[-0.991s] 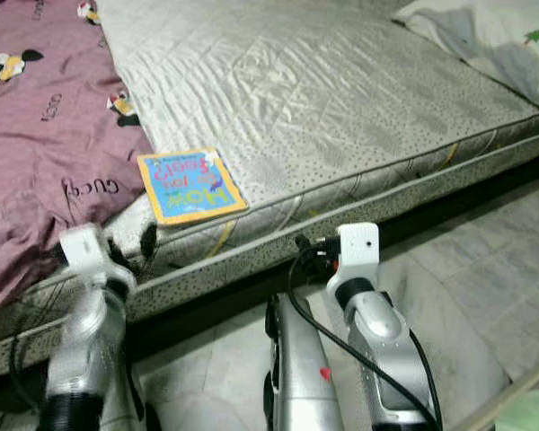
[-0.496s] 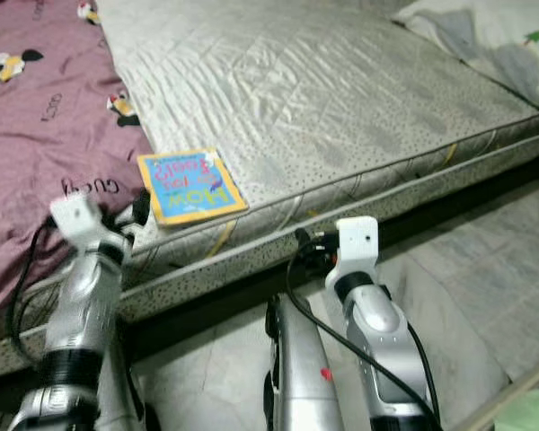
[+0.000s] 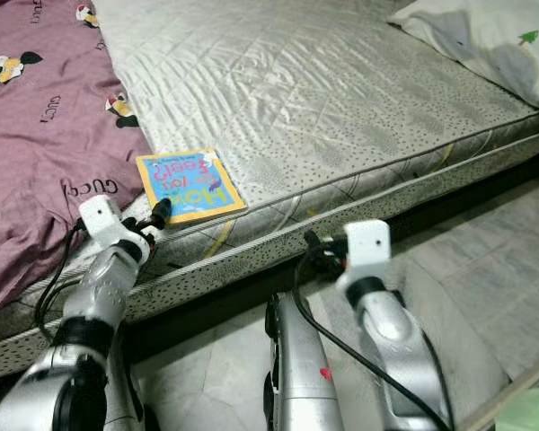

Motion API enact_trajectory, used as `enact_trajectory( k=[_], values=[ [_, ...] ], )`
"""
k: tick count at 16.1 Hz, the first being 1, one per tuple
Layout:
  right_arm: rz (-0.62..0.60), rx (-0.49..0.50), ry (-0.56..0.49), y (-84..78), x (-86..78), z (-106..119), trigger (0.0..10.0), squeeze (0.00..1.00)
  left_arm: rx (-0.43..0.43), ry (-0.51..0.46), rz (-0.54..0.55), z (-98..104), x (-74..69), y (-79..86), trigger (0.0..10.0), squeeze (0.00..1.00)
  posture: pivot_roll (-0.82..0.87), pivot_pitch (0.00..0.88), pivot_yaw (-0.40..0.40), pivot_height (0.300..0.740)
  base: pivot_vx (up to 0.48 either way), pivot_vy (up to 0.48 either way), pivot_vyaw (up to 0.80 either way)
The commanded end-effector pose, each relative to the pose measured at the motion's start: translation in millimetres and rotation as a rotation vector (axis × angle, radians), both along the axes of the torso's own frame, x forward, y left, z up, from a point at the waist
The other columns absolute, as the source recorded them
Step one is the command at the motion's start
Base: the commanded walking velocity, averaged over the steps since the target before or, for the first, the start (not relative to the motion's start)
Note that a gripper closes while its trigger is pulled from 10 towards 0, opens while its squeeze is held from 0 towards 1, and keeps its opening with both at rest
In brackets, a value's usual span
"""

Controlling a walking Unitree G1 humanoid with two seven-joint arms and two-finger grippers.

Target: Clean up the room

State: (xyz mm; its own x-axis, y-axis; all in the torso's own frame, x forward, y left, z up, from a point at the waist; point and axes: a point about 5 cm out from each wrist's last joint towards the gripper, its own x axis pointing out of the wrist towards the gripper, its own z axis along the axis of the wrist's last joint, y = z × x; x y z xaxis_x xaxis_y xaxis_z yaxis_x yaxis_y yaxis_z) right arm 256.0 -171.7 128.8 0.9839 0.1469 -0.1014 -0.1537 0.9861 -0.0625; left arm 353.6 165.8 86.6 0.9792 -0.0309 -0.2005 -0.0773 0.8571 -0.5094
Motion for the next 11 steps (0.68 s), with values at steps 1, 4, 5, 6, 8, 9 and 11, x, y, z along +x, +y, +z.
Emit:
enact_trajectory(
  k=[1, 4, 5, 6, 8, 9, 11],
  values=[
    [-0.027, -0.016, -0.003, -8.9, -6.1, 5, 10.0, 0.00, -0.029, 0.030, -0.021, -6, 0.6, -4.7, 10.0, 0.00, -0.26, 0.130, -0.053, 0.457, 0.000, 0.000, 0.00],
    [-0.035, -0.022, 0.002, -12.0, -15.2, 6, 10.0, 0.00, -0.041, 0.026, -0.076, -2, 6.8, -16.3, 10.0, 0.00, -0.28, 0.145, -0.049, 0.457, 0.000, 0.000, 0.00],
    [-0.034, -0.021, 0.006, -11.0, -18.3, 7, 10.0, 0.00, -0.046, 0.036, -0.119, -1, 9.4, -26.7, 10.0, 0.00, -0.28, 0.151, -0.046, 0.442, 0.000, 0.000, 0.00],
    [-0.033, -0.019, 0.006, -10.0, -18.5, 8, 10.0, 0.00, -0.055, 0.040, -0.153, 0, 10.8, -35.2, 10.0, 0.00, -0.28, 0.155, -0.044, 0.427, 0.000, 0.000, 0.00],
    [-0.034, -0.020, 0.010, -9.8, -18.6, 9, 10.0, 0.00, -0.067, 0.061, -0.202, -3, 10.7, -44.6, 10.0, 0.00, -0.29, 0.156, -0.045, 0.423, 0.000, 0.000, 0.00],
    [-0.034, -0.021, 0.012, -9.7, -19.0, 10, 10.0, 0.00, -0.078, 0.062, -0.213, -3, 10.6, -46.0, 10.0, 0.00, -0.29, 0.159, -0.046, 0.423, 0.000, 0.000, 0.00],
    [-0.034, -0.021, 0.012, -9.5, -19.2, 10, 10.0, 0.00, -0.087, 0.060, -0.216, -3, 10.6, -46.3, 10.0, 0.00, -0.29, 0.159, -0.046, 0.423, 0.000, 0.000, 0.00]
  ],
)
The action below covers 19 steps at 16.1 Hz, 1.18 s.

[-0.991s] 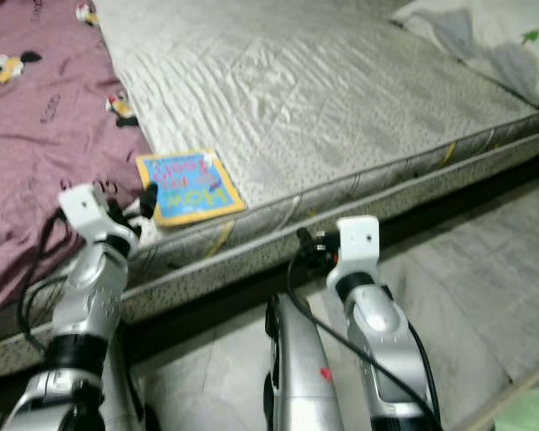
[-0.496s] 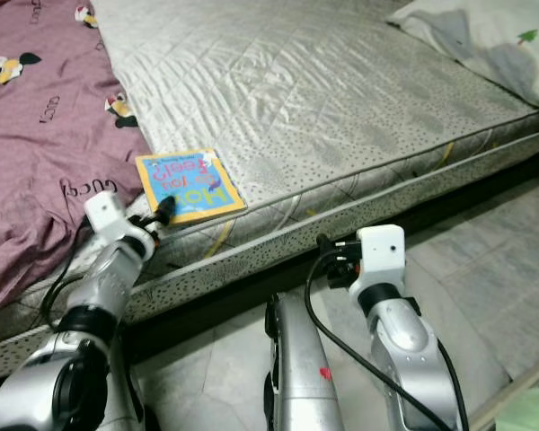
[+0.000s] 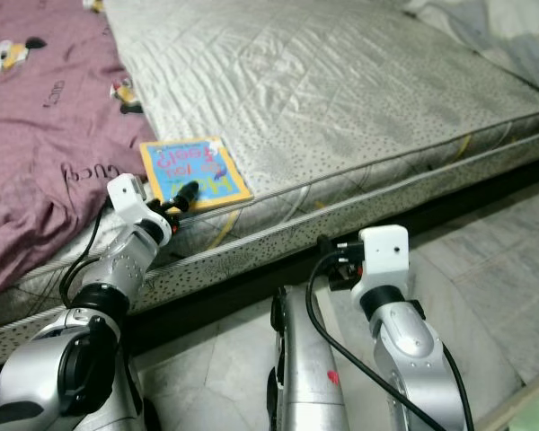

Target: Clean up the room

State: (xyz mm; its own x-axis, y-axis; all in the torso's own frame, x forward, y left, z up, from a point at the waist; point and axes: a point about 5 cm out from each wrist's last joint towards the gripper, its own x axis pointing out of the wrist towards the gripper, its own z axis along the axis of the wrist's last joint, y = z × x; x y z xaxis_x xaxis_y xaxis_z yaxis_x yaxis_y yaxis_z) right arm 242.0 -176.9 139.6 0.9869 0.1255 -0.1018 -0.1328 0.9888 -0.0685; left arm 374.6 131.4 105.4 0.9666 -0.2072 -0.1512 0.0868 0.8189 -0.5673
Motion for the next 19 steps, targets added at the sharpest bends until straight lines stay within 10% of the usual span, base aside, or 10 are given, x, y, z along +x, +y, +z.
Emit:
enact_trajectory(
  k=[1, 14, 15, 16, 19],
  values=[
    [-0.013, -0.015, 0.013, -4.3, -5.2, -1, 10.0, 0.00, -0.008, 0.102, -0.052, -22, -10.3, -12.0, 10.0, 0.00, -0.29, 0.159, -0.046, 0.423, 0.000, 0.000, 0.00],
    [-0.013, -0.015, 0.013, -4.3, -5.2, -1, 10.0, 0.00, -0.008, 0.102, -0.052, -22, -10.3, -12.0, 10.0, 0.00, -0.29, 0.159, -0.046, 0.423, 0.000, 0.000, 0.00],
    [-0.014, -0.016, 0.015, -4.3, -5.3, 0, 10.0, 0.00, -0.024, 0.100, -0.059, -22, -9.9, -12.4, 1.5, 0.00, -0.29, 0.160, -0.045, 0.423, 0.000, 0.000, 0.00],
    [-0.005, -0.001, -0.007, 2.8, 9.2, -2, 10.0, 0.00, -0.065, 0.044, -0.082, -9, -3.5, -9.9, 0.0, 0.00, -0.24, 0.073, -0.028, 0.423, 0.000, 0.000, 0.00],
    [-0.001, 0.006, -0.025, 6.5, 17.4, -2, 10.0, 0.00, -0.082, 0.016, -0.093, -2, 0.2, -8.2, 0.0, 0.00, -0.24, 0.062, -0.027, 0.423, 0.000, 0.000, 0.00]
  ],
)
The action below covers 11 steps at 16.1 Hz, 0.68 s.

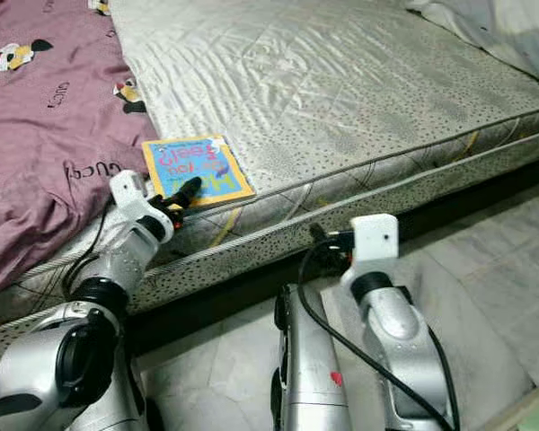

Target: Clean up the room

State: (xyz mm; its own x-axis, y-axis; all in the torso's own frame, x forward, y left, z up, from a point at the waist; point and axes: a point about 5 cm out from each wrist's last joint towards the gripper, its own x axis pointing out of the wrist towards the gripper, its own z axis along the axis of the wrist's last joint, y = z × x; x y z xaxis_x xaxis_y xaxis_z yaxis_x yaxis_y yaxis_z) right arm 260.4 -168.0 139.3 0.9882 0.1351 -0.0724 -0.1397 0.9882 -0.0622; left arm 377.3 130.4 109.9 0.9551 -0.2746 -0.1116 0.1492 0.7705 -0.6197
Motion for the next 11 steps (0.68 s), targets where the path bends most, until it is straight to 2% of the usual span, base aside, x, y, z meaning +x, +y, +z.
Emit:
enact_trajectory(
  k=[1, 5, 11],
  values=[
    [-0.009, -0.004, 0.000, -2.3, -0.1, -1, 10.0, 0.00, -0.011, 0.038, -0.035, -6, -2.3, -7.2, 0.0, 0.00, -0.24, 0.062, -0.027, 0.423, 0.000, 0.000, 0.00],
    [-0.008, -0.009, -0.015, -2.6, 4.2, -2, 10.0, 0.00, -0.030, 0.042, -0.042, -7, -2.5, -7.5, 0.0, 0.00, -0.24, 0.048, -0.029, 0.423, 0.000, 0.000, 0.00],
    [0.005, 0.000, -0.026, 3.1, 11.2, -4, 10.0, 0.00, -0.153, 0.041, 0.027, -5, -1.5, 1.8, 0.0, 0.00, -0.20, 0.022, -0.030, 0.423, 0.000, 0.000, 0.00]
  ],
)
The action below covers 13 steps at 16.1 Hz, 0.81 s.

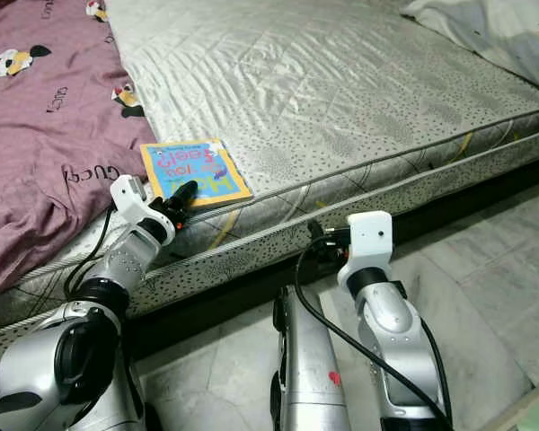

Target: Clean up the room

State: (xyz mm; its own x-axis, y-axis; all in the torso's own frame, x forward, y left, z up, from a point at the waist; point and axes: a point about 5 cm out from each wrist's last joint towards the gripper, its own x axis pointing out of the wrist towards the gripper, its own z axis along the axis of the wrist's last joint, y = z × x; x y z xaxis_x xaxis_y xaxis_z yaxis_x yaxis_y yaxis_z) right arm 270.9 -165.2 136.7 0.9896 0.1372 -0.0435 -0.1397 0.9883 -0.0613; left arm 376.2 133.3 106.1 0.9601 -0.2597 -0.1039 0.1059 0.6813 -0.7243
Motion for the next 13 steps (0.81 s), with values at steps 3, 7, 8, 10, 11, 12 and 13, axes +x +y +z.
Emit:
enact_trajectory(
  k=[3, 7, 8, 10, 11, 12, 13],
  values=[
    [0.009, 0.004, -0.002, 3.3, 4.0, -2, 10.0, 0.00, -0.082, 0.018, 0.039, 0, 0.3, 7.1, 0.0, 0.00, -0.19, 0.015, -0.027, 0.423, 0.000, 0.000, 0.00],
    [0.009, 0.010, -0.010, 5.4, 8.9, -3, 10.0, 0.00, -0.117, 0.029, 0.058, 1, 0.9, 12.4, 0.0, 0.00, -0.18, 0.005, -0.025, 0.423, 0.000, 0.000, 0.00],
    [0.012, 0.010, -0.014, 6.3, 10.9, -3, 10.0, 0.00, -0.115, 0.030, 0.067, 1, 1.1, 15.2, 0.0, 0.00, -0.17, 0.000, -0.030, 0.423, 0.000, 0.000, 0.00],
    [0.019, 0.011, -0.019, 7.9, 13.8, -4, 10.0, 0.00, -0.104, 0.014, 0.077, 2, 1.0, 18.1, 0.0, 0.00, -0.16, 0.000, -0.037, 0.423, 0.000, 0.000, 0.00],
    [0.028, 0.014, -0.021, 10.3, 16.1, -4, 10.0, 0.00, -0.086, -0.007, 0.082, 4, 1.1, 19.6, 0.0, 0.00, -0.15, 0.000, -0.039, 0.423, 0.000, 0.000, 0.00],
    [0.036, 0.019, -0.025, 13.4, 18.8, -5, 10.0, 0.00, -0.060, -0.056, 0.084, 9, 1.8, 20.4, 0.0, 0.00, -0.14, 0.000, -0.040, 0.423, 0.000, 0.000, 0.00],
    [0.042, 0.028, -0.029, 17.0, 21.7, -5, 10.0, 0.00, -0.046, -0.122, 0.088, 18, 2.6, 20.7, 0.0, 0.00, -0.12, 0.000, -0.042, 0.423, 0.000, 0.000, 0.00]
  ],
)
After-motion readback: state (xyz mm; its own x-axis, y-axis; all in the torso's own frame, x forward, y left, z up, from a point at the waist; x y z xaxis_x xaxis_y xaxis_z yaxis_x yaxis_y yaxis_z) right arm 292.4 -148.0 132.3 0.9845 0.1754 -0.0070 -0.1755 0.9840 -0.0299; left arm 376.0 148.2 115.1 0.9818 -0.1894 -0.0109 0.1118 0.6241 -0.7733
